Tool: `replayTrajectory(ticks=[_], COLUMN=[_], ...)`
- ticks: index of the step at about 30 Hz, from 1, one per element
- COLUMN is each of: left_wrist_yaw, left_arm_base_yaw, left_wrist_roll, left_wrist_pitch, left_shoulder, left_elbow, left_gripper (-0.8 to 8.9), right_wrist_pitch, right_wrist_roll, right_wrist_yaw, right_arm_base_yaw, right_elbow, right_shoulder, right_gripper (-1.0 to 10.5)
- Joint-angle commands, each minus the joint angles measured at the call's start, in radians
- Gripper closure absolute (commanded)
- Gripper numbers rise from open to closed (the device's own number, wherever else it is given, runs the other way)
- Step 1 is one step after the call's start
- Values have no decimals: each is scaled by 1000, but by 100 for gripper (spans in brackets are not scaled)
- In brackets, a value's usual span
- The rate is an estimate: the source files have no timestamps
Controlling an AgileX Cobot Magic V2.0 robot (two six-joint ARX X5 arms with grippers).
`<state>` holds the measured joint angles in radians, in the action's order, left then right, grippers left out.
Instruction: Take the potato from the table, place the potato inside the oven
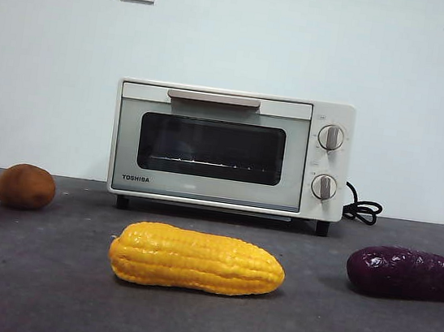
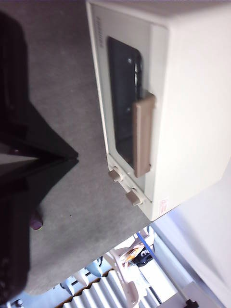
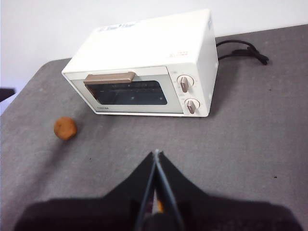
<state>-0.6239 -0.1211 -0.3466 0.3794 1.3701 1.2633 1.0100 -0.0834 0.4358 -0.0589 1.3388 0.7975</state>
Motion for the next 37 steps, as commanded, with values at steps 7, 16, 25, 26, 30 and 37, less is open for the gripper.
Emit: replayTrajectory(ticks=[7, 16, 25, 26, 30, 37], left_wrist_yaw=[13, 50, 79, 81, 93, 101], left_arm_base_yaw=[-85, -133, -139, -139, -139, -140], left_wrist_roll=[44, 44, 43, 44, 44, 40], left_wrist_pitch=[77, 140, 150, 150, 146, 107], left_shoulder=[238, 400, 512, 517, 546, 575], left_elbow=[259, 448, 534, 534, 534, 535], left_gripper=[819, 819, 819, 819, 819, 819], right_wrist_pitch=[43, 60, 71, 70, 69, 73], right_wrist_roll=[14, 14, 16, 16, 16, 16], right_wrist_yaw=[3, 3, 3, 4, 5, 13], right_arm_base_yaw=[1, 1, 1, 1, 1, 1], right_elbow=[6, 7, 7, 7, 7, 7], right_shoulder=[14, 31, 52, 56, 65, 84], right_gripper=[954, 953, 953, 953, 953, 952])
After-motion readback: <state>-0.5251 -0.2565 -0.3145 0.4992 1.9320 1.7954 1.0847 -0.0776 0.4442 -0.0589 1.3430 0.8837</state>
